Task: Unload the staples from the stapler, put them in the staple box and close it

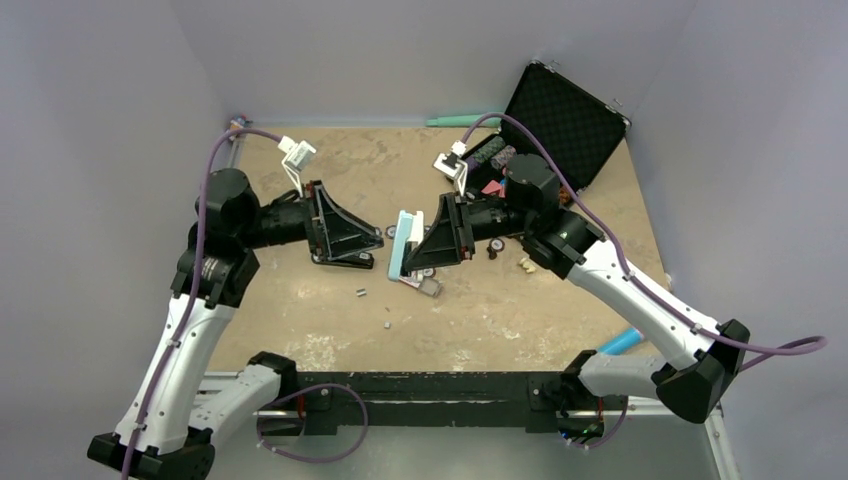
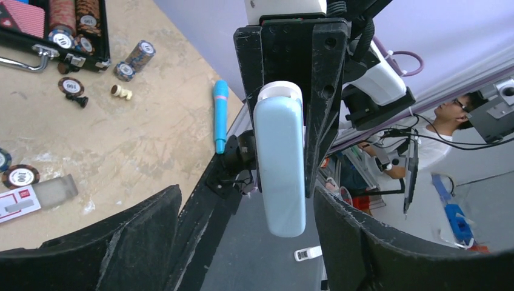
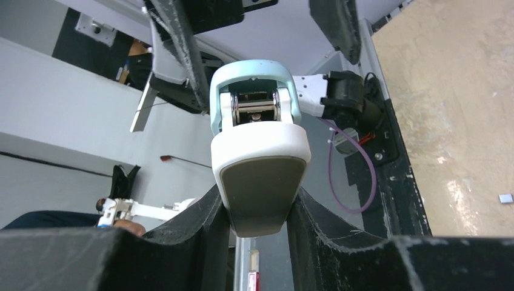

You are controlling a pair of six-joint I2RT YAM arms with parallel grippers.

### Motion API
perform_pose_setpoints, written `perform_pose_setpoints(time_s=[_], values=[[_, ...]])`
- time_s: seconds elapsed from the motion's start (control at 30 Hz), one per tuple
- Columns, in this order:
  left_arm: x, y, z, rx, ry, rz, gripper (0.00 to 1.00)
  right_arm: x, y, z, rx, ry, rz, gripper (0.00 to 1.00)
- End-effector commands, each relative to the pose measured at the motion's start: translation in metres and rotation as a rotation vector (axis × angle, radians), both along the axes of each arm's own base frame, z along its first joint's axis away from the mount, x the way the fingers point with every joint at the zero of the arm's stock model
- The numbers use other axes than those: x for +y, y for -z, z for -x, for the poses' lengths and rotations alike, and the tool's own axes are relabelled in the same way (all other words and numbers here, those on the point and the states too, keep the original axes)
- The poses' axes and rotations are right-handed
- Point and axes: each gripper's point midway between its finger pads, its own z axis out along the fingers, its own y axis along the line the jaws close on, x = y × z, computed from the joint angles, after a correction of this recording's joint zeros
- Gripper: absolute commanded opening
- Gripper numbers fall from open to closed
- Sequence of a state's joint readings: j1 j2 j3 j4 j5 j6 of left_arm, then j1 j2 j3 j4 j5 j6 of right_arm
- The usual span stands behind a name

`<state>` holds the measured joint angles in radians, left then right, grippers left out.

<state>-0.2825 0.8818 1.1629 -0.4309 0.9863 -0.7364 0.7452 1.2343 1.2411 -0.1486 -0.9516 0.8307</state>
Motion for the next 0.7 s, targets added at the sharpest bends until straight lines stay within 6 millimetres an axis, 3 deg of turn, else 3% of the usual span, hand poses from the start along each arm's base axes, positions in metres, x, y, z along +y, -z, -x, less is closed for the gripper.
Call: perform_pose_setpoints(time_s=[0.0,0.3,0.67], values=[[-0.003,-0.026,0.011,-0.08,0.068,0.075,0.84,-0.006,-0.042,0.015,-0.085,-0.049,-0.128,0.0],[-0.014,-0.033,0.016,-0.093,0.093,0.112,0.88,0.002,-0.043,0.014,-0.084,-0.053,-0.139,0.0],[-0.033,-0.033,0.01,-0.085,0.086,0.113,0.86,0.011,-0.047,0.017,-0.081,-0.061,-0.15,0.0]])
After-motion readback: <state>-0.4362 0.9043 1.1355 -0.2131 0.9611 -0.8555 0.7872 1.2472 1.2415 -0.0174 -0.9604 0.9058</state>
